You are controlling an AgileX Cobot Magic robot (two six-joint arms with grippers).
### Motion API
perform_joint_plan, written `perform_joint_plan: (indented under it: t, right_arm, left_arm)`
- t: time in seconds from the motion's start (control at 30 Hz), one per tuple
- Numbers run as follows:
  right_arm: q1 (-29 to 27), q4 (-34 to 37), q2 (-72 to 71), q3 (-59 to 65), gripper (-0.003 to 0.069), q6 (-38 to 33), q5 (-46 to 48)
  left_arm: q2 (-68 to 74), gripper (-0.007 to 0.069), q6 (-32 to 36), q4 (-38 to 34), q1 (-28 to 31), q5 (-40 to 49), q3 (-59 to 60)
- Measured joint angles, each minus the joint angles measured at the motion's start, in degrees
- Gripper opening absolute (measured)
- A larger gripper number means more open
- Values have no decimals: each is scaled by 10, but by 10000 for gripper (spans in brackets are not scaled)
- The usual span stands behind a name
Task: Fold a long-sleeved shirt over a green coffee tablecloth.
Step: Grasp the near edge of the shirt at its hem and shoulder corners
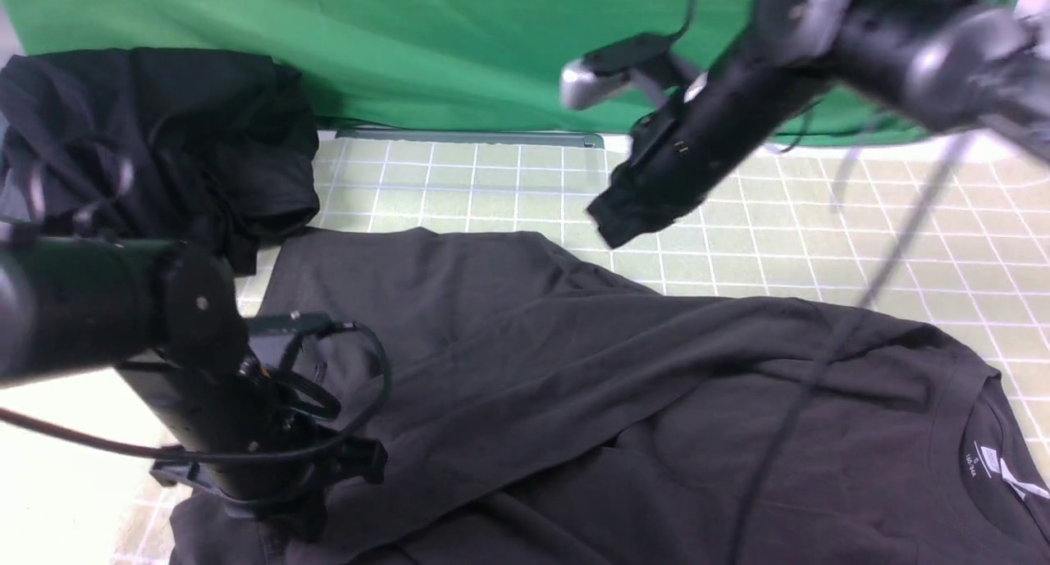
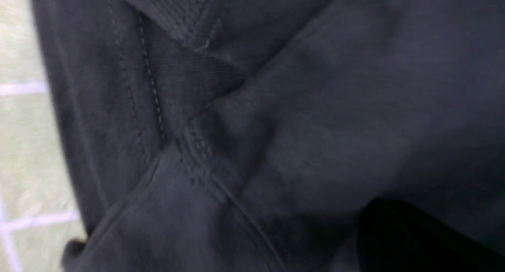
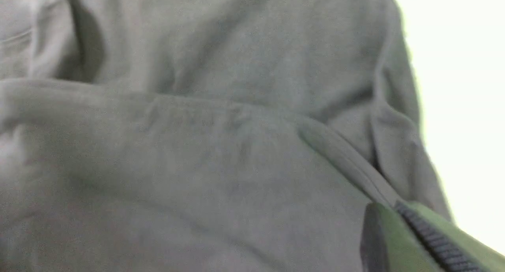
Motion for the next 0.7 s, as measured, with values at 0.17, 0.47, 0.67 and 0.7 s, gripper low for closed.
perform_joint_plan:
  t: [0.17, 0.47, 0.67, 0.7]
  right_arm:
    - [0, 15, 91, -61, 1, -3, 21]
    - [-6, -1, 133, -71, 1, 41, -21]
    - [-25, -101, 138, -85, 1, 87, -73]
    - [-30, -108, 140, -87, 1, 94, -75]
  left_arm:
    - [3, -7, 0, -1, 0, -1, -2]
    - [4, -8, 0, -1, 0, -3, -2]
    - [4, -8, -3, -2, 0, -2, -2]
    - [4, -8, -3, -3, 0, -2, -2]
